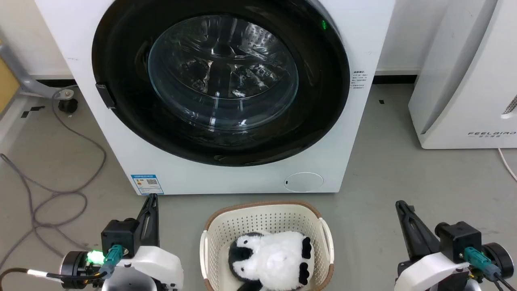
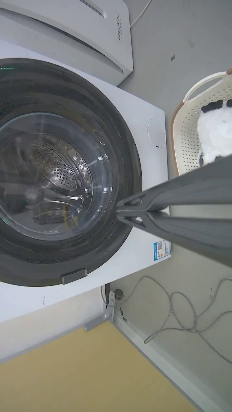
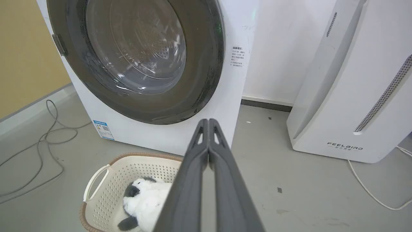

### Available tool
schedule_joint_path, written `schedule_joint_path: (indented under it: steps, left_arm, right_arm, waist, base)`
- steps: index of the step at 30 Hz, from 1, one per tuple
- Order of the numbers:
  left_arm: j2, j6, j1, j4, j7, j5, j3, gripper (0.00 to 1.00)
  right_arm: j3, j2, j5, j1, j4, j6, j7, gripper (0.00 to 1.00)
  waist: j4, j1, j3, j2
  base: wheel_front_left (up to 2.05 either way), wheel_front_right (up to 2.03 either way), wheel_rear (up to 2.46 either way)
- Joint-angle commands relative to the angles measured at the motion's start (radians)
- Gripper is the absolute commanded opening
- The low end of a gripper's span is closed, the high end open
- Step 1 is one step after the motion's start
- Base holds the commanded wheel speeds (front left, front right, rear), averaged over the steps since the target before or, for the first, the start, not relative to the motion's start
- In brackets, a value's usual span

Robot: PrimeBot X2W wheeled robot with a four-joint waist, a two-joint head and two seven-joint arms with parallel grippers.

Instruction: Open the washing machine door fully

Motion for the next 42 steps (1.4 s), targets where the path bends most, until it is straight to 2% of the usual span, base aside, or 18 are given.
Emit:
schedule_joint_path:
  steps: [1,25,26,42]
  left_arm:
    - [-0.001,-0.005,0.015,-0.005,0.0,0.003,0.001,0.0]
    - [-0.001,-0.005,0.015,-0.005,0.0,0.003,0.001,0.0]
    - [0.0,0.0,0.0,0.0,0.0,0.0,0.0,1.0]
    - [-0.001,0.016,-0.002,0.001,-0.025,-0.01,-0.012,1.0]
  right_arm:
    - [0.0,0.0,-0.008,-0.014,-0.005,0.001,0.0,0.0]
    - [0.0,0.0,-0.008,-0.014,-0.005,0.001,0.0,0.0]
    - [0.0,0.0,0.0,0.0,0.0,0.0,0.0,1.0]
    - [-0.018,0.0,0.049,0.002,-0.019,0.0,-0.025,1.0]
  waist:
    - [0.0,0.0,0.0,0.0]
    - [0.0,0.0,0.0,0.0]
    - [0.0,0.0,0.0,0.0]
    - [0.0,0.0,0.003,0.0]
  base:
    - [0.0,0.0,0.0]
    - [0.0,0.0,0.0]
    - [0.0,0.0,0.0]
    - [0.0,0.0,0.0]
